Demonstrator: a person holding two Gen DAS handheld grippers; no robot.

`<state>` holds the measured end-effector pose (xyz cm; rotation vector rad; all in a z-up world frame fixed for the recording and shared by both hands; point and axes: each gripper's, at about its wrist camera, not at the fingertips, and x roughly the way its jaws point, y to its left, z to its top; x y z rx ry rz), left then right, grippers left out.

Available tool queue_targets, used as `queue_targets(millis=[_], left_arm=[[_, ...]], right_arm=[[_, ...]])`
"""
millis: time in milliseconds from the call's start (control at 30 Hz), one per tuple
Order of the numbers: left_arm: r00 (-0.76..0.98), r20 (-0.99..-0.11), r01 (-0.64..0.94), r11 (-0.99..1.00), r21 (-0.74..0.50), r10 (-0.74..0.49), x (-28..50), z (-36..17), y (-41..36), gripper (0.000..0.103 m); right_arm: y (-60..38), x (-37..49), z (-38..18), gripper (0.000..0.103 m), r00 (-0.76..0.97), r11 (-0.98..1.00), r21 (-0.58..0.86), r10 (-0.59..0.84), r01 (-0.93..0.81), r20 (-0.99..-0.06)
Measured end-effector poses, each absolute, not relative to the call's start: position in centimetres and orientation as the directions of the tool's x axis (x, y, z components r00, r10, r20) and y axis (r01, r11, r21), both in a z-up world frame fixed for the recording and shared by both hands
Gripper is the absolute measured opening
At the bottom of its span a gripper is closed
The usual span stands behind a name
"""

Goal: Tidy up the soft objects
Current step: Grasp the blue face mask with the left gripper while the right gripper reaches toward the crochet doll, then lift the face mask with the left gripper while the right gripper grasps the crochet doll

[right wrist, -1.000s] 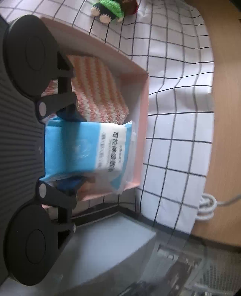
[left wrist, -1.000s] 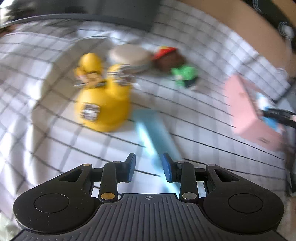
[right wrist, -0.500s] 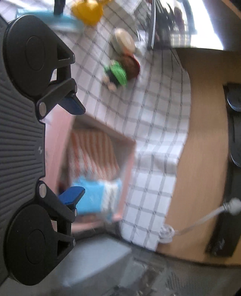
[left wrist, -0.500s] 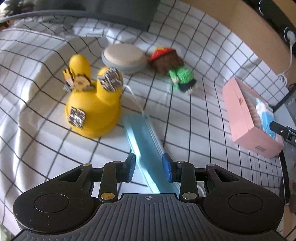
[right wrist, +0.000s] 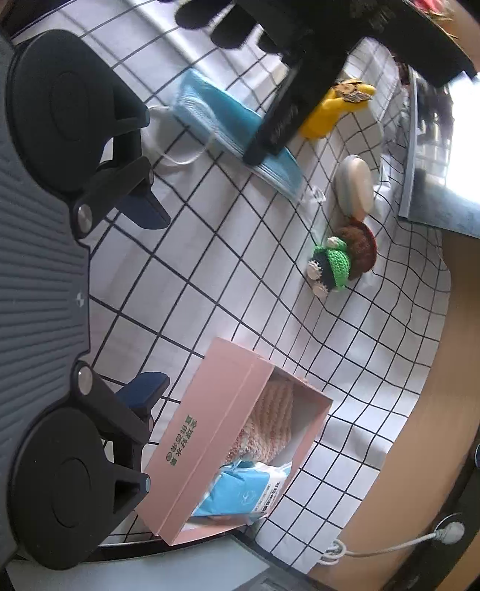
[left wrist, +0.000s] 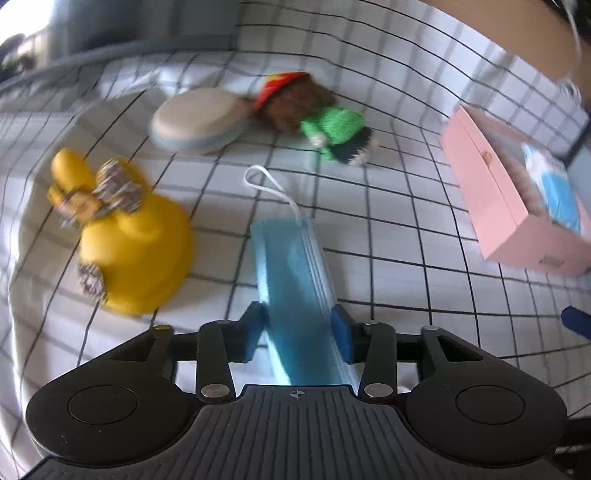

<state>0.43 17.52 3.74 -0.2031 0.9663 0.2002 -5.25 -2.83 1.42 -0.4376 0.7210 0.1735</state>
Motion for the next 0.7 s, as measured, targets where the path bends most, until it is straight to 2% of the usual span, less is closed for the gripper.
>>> queue_targets(millis=[33, 100, 167, 367, 433, 467, 500, 533, 700], left_arm=[[0.555, -0.828, -0.245, 0.967, -0.065, 0.085, 0.7, 3.6, 17.1, 0.057], [0.560, -0.822, -0.220, 0.975, -0.029, 0.102, 1.2, 3.4, 16.3, 0.070], [0.566, -0.817, -0.197, 0.980, -0.003, 0.111, 1.5, 3.1, 15.6, 0.078], [0.591, -0.799, -0.166, 0.986, 0.009, 0.106, 0.9, 2.8, 15.2, 0.077], [0.610, -0.786, -0.142, 0.990, 0.016, 0.100, 0.4, 2.8, 15.3, 0.067], [0.625, -0.775, -0.134, 0.991, 0.016, 0.097, 0.0, 2.8, 15.4, 0.049], [0.637, -0.765, -0.127, 0.992, 0.016, 0.094, -0.4, 2.9, 15.6, 0.023], [0.646, -0.758, -0.122, 0.992, 0.011, 0.088, -0.9, 3.0, 15.8, 0.013], [0.664, -0.748, -0.146, 0.982, -0.121, 0.007, -4.2, 3.3, 18.0, 0.010]], right_arm=[[-2.8, -5.2, 1.3, 0.085, 0.743, 0.895, -0.329, 0.002, -0.299, -0.669], [-3.0, -5.1, 1.4, 0.085, 0.744, 0.899, -0.327, -0.002, -0.291, -0.668], [-3.2, -5.0, 1.3, 0.085, 0.745, 0.904, -0.322, -0.005, -0.282, -0.668], [-3.7, -5.2, 1.3, 0.085, 0.757, 0.906, -0.320, 0.002, -0.279, -0.654], [-3.5, -4.5, 1.6, 0.085, 0.764, 0.900, -0.325, 0.014, -0.292, -0.645], [-3.3, -4.1, 1.8, 0.085, 0.767, 0.897, -0.328, 0.020, -0.297, -0.641], [-3.0, -3.5, 2.2, 0.085, 0.773, 0.893, -0.330, 0.031, -0.306, -0.634], [-2.6, -2.8, 2.6, 0.085, 0.778, 0.891, -0.329, 0.041, -0.313, -0.627], [0.8, 1.7, 4.4, 0.085, 0.794, 0.879, -0.306, 0.123, -0.366, -0.596]])
